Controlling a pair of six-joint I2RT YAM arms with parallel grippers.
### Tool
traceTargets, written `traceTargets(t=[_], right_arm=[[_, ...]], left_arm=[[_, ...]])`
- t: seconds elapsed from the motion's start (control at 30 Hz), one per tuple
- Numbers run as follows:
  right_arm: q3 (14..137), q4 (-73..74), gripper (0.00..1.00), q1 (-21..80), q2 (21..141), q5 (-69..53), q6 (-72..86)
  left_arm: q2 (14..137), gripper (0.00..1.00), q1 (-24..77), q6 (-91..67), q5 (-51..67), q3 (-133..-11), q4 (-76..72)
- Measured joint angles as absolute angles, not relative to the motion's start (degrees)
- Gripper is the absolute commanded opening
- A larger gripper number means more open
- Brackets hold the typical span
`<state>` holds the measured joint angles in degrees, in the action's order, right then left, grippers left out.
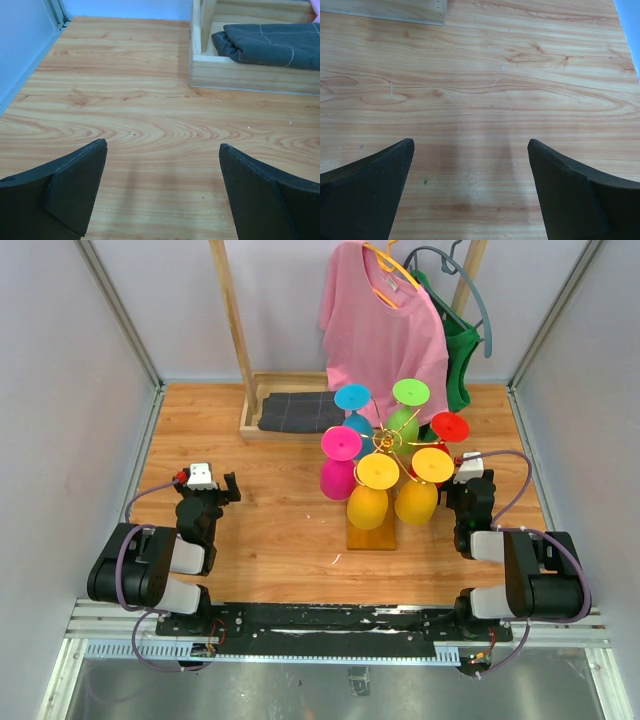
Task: Take the wine glass off the wine glass rack
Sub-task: Pick up the wine glass from the wine rack.
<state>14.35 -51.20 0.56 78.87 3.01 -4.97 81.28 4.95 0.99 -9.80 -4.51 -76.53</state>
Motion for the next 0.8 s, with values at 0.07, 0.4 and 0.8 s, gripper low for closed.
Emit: traceTargets(t=[0.07,0.4,0.8], right_arm=[[14.3,-51.2,0.98,0.6,78.9,3.0,-5.0],[14.3,-51.2,0.98,0.6,78.9,3.0,-5.0],[16.1,-36.1,0.98,0.6,64.4,14.7,-0.2]], left_arm=[[81.3,0.99,5.0,1.0,-9.8,-4.5,-76.5],[81.3,0.99,5.0,1.0,-9.8,-4.6,-76.2],[70.2,0.99,4.8,0.5,-8.2,-14.2,-55.4]])
